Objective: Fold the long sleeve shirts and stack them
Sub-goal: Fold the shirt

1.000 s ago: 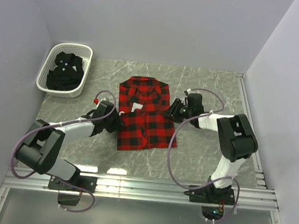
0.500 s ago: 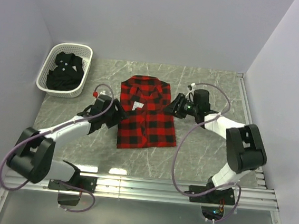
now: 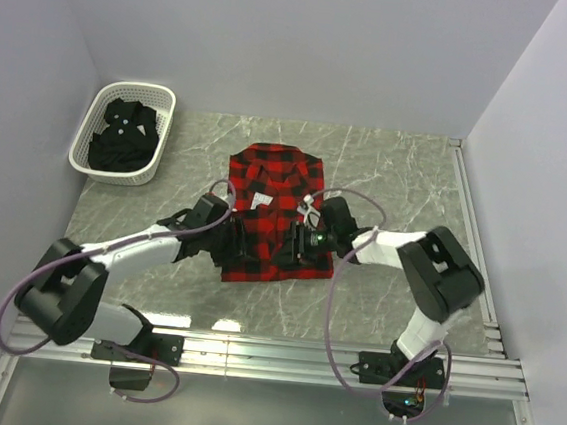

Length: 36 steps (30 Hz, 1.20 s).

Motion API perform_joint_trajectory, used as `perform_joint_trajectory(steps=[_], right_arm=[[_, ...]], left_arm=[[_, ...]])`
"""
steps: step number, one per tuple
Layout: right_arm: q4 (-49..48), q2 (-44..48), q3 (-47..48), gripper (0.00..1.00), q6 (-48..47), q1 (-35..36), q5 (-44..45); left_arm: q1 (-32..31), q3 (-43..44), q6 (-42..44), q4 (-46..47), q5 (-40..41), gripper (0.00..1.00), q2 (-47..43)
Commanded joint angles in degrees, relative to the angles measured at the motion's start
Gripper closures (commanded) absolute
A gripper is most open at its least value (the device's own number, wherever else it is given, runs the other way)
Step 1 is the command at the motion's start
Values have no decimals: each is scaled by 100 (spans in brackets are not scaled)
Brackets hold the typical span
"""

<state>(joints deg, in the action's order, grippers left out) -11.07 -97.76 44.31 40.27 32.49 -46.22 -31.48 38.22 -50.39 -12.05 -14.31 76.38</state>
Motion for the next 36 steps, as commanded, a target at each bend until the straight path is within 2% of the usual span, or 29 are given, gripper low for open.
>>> perform_joint_trajectory(steps=[1, 6, 13, 18, 30, 33, 36], right_arm=[[490, -707, 103, 52, -10, -67, -89], [431, -1061, -10, 54, 121, -199, -98], [1063, 105, 51, 54, -484, -287, 77], [1283, 564, -238, 54, -617, -805, -19], [1159, 54, -1179, 56, -749, -1842, -72], [1501, 431, -1049, 56, -924, -1843, 226], [1862, 1019, -873, 56, -1109, -1834, 586]], left_arm=[[2, -165, 126, -139, -318, 44, 377], [2, -174, 108, -148, -372, 46, 642], [2, 72, 266, -683, 76, 44, -121], [-7, 169, 328, -834, 191, 44, -439], [107, -271, 319, -684, 376, 50, 228], [99, -148, 337, -850, 472, 49, 53], [107, 176, 477, -1079, 762, 44, -298]])
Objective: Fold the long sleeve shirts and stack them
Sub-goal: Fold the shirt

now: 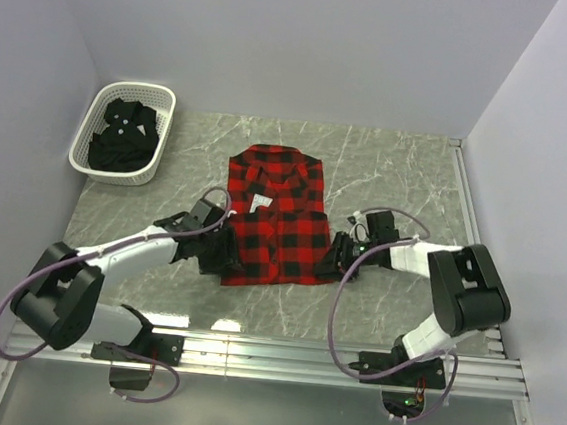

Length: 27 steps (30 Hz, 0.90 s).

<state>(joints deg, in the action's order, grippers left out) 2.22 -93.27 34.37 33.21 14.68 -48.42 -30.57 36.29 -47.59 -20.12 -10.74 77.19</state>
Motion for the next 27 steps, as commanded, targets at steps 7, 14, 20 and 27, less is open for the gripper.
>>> perform_joint_trajectory(steps=[7, 14, 20, 27], right_arm=[[842, 1724, 290, 51, -122, 158, 1730], [1078, 2314, 263, 44, 308, 975, 2864], [1211, 1954, 465, 47, 405, 1388, 3129], [903, 1075, 649, 50, 484, 1433, 3111]], left_arm=[[103, 1676, 865, -230, 1478, 11, -171], [191, 3356, 1595, 96, 2250, 10, 1349], [253, 4446, 2052, 438, 2569, 12, 2826], [420, 5387, 2167, 316, 2437, 13, 4241]])
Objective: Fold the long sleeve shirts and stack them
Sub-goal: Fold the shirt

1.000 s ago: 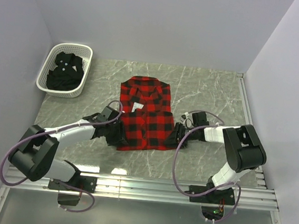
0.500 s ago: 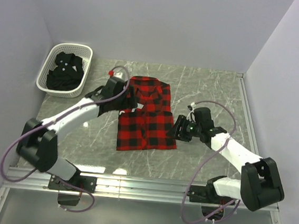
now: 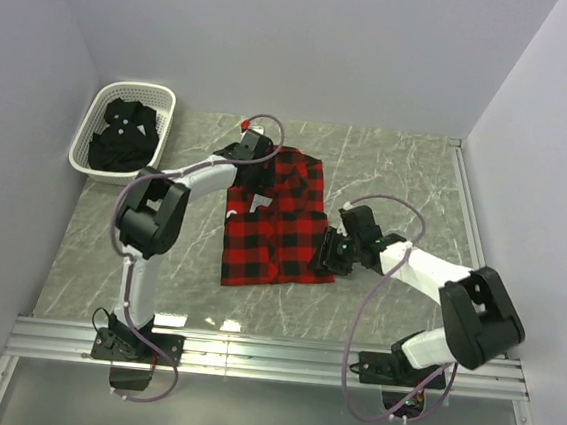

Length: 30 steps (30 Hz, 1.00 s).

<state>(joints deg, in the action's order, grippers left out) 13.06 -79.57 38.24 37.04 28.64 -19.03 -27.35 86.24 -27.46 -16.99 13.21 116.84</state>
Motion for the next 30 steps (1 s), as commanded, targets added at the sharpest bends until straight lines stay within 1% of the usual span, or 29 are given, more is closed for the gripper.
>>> perform_joint_trajectory(steps=[1, 3, 5, 8, 9, 11, 12, 14, 15, 17, 18, 19, 20, 21, 23, 24, 25, 27, 30], right_arm=[[-164, -392, 324, 50, 102, 27, 206], [29, -717, 534, 51, 15, 19, 364], [284, -1016, 763, 52, -117, -60, 565], [539, -1270, 1026, 52, -371, -253, 794], [601, -1324, 1106, 52, -442, -454, 847], [776, -1569, 1412, 52, -670, -675, 883], [855, -1657, 1562, 52, -750, -902, 996], [1110, -1974, 2053, 52, -951, -1070, 1225], [1181, -2079, 2230, 52, -1014, -1184, 1435], [1286, -2342, 2756, 52, -1119, -1264, 1507], [1269, -2422, 2916, 52, -1120, -1282, 1525], [1252, -2545, 3065, 52, -1137, -1300, 1516], [1199, -2598, 3336, 52, -1172, -1300, 1472], [1173, -2642, 3461, 52, -1207, -1300, 1402], [1120, -2582, 3637, 52, -1208, -1282, 1191], [1076, -2503, 3621, 52, -1199, -1282, 1156], [1041, -2241, 3551, 52, -1181, -1282, 1138], [918, -1932, 3218, 51, -1111, -1282, 1112], [830, -1291, 2533, 50, -918, -1274, 1086]], left_arm=[[116, 385, 110, -6, 58, 14, 339], [151, 298, -39, 3, 94, 14, 384], [239, 8, -206, 82, 41, 15, 340], [414, -492, -715, 30, -107, 16, 138], [459, -807, -1099, -14, -134, 17, -45], [555, -1221, -1541, -76, -292, 17, -292], [573, -1676, -1969, -120, -319, 18, -571], [591, -2144, -2393, -164, -424, 18, -880], [591, -2668, -2778, -59, -651, 19, -1265], [565, -3294, -3141, 247, -1073, 19, -1723], [538, -3898, -3499, 423, -1258, 18, -2213], [425, -4174, -3668, 712, -1486, 18, -2461], [354, -4403, -3809, 785, -1549, 17, -2725], [275, -4762, -4010, 803, -1558, 17, -3232], [99, -4993, -4109, 680, -1419, 16, -3753], [81, -5063, -4066, 558, -1348, 14, -4252], [72, -5029, -3987, 244, -1147, 14, -4483], [72, -4793, -3662, -101, -830, 12, -5036], [72, -4407, -3012, -322, -408, 11, -5337]])
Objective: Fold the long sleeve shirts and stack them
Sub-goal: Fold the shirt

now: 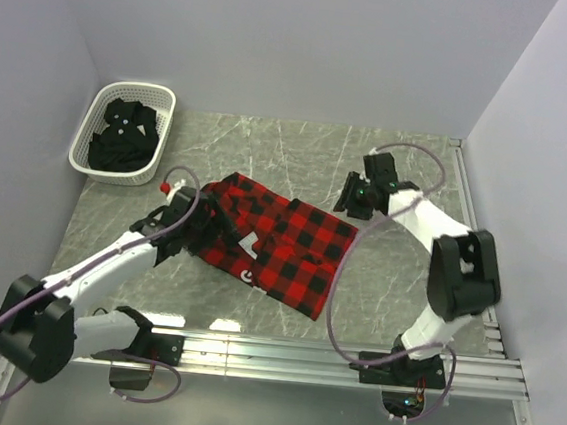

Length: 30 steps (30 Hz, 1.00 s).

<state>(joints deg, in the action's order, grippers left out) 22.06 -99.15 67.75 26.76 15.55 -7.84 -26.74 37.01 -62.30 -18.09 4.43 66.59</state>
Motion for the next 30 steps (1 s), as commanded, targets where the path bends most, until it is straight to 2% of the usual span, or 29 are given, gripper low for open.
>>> perform_joint_trajectory(steps=[1, 5, 7, 11, 14, 18, 25, 28, 30], right_arm=[[-132, 965, -803, 49, 240, 44, -69], [-395, 1495, -1700, 50, 618, 71, -209], [-667, 1609, -2088, 50, 768, 71, -394], [-958, 1496, -2318, 52, 988, 88, -473], [-1143, 1180, -2257, 54, 962, 80, -675], [-1345, 670, -2047, 59, 945, 80, -763], [-1293, -428, -889, 60, 760, 80, -640], [-1240, -622, -457, 59, 769, 80, -719], [-1170, -483, -306, 59, 725, 80, -711]], left_arm=[[20, 604, 682, -187, 558, 11, -287], [11, 1192, 1701, -3, 446, 15, 318], [20, 1316, 1853, 103, 419, 16, 819], [37, 1746, 1784, 121, 612, 20, 1837], [81, 1906, 1643, 200, 472, 23, 2383], [213, 1889, 1353, 60, 506, 24, 2771], [802, 1203, 860, 16, 700, 25, 2482], [811, 1343, 974, -124, 770, 19, 2307], [767, 1519, 1123, -256, 840, 11, 2122]])
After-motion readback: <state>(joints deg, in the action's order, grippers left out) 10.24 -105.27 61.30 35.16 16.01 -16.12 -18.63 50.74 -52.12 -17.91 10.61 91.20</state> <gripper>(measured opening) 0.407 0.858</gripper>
